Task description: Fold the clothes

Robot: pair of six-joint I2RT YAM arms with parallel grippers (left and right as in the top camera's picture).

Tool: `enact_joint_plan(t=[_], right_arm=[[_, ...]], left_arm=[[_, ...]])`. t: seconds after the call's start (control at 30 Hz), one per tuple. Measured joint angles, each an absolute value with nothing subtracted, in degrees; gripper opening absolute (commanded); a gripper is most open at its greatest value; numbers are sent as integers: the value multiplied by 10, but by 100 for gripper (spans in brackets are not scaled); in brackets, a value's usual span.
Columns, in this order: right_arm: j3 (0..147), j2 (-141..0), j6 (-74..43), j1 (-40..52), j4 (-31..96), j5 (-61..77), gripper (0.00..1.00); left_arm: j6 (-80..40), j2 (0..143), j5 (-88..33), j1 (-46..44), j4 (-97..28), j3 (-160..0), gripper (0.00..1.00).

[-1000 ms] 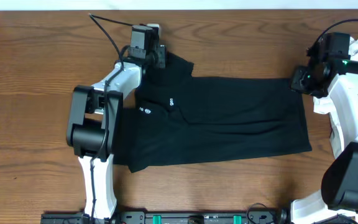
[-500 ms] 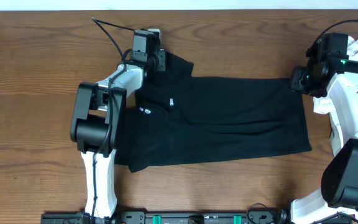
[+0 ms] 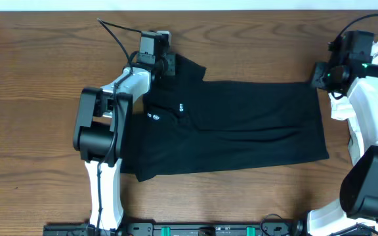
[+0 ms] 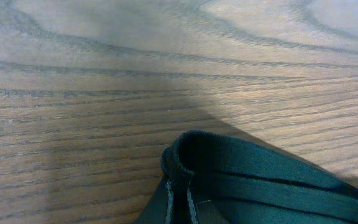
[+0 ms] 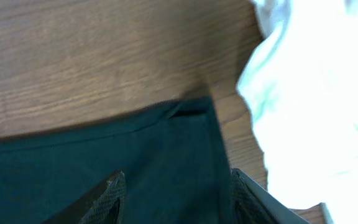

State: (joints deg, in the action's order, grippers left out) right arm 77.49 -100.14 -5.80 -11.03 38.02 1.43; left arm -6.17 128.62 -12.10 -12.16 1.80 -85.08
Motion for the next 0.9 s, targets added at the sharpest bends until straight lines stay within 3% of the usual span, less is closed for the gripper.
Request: enact_joint_plan(t=[0.5,0.9], right_arm=[[775,-1118,24,-162,322,67,49],[775,-1187,170,-162,274,139,61]], left_arm=[[-62,1258,-126,-122,7,-851,7],[-62,1258,-126,-121,2,-851,7]])
